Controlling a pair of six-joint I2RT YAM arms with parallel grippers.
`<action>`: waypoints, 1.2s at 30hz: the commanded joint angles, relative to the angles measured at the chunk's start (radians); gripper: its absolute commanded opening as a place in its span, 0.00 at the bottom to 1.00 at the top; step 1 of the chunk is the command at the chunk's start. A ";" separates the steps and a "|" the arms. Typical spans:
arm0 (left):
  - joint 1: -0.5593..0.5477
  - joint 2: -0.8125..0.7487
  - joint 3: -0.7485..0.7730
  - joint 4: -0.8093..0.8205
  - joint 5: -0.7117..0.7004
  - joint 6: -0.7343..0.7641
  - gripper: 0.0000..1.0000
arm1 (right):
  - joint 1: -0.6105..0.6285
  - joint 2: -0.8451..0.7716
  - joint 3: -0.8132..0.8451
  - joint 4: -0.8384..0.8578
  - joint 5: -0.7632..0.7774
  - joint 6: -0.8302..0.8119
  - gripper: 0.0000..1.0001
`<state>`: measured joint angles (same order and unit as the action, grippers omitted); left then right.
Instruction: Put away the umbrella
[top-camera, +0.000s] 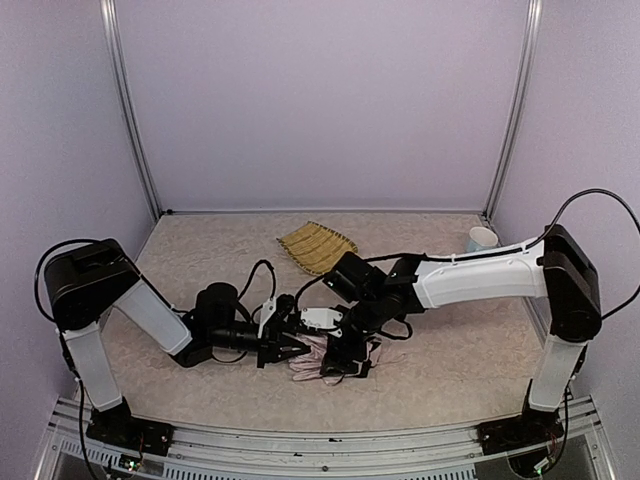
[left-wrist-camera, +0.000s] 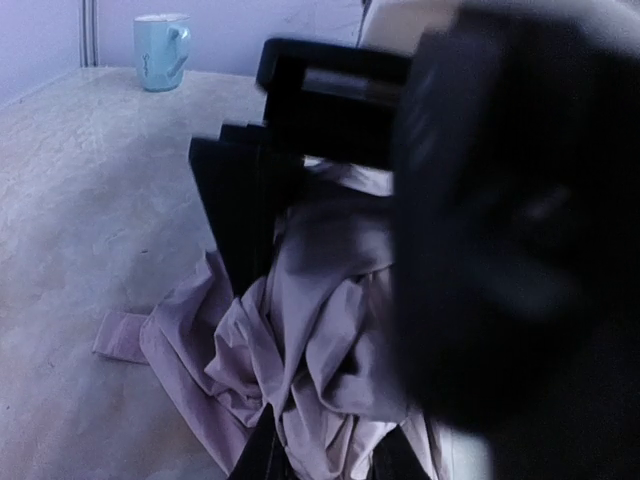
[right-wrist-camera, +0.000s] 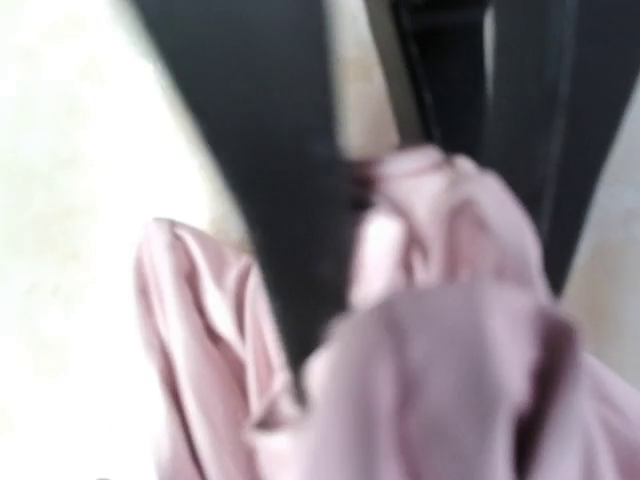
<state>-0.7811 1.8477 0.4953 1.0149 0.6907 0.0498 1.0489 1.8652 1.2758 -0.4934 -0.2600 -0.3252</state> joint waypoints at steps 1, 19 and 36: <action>0.008 0.055 0.020 -0.349 -0.126 0.028 0.00 | 0.008 -0.106 -0.015 0.053 -0.042 0.005 0.87; 0.014 0.085 0.104 -0.531 -0.153 0.095 0.00 | -0.103 -0.524 -0.366 0.192 -0.039 -0.115 0.82; 0.031 0.127 0.181 -0.667 -0.109 0.135 0.00 | -0.079 -0.239 -0.448 0.449 0.084 -0.486 0.84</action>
<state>-0.7593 1.9011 0.6987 0.6170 0.6968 0.1612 0.9539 1.5482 0.7929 -0.0566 -0.1574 -0.7456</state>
